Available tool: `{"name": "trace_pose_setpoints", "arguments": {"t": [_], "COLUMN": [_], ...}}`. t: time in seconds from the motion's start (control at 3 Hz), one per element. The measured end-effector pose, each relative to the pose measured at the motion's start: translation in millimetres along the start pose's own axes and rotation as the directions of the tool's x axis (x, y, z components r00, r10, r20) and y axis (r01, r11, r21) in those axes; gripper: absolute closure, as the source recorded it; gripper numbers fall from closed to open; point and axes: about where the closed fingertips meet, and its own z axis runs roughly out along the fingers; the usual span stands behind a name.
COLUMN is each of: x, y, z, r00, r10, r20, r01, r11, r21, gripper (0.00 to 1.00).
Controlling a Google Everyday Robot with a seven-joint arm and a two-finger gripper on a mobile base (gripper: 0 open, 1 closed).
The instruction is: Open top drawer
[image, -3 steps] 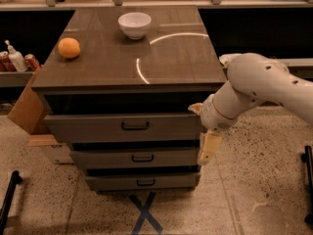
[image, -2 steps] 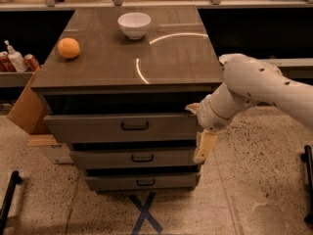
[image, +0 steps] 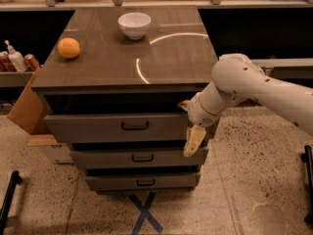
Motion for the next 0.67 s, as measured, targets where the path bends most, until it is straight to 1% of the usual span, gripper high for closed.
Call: {"name": "trace_pose_setpoints", "arguments": {"t": [0.33, 0.67], "x": [-1.5, 1.2], "y": [-4.1, 9.5], "z": [14.3, 18.3], "r00": [1.000, 0.999], "r10": [-0.003, 0.004], "r20": [0.014, 0.036], "r01": [0.003, -0.003], "r11": [0.9998, 0.9995], "r21": [-0.018, -0.032], "gripper": [0.18, 0.41]}}
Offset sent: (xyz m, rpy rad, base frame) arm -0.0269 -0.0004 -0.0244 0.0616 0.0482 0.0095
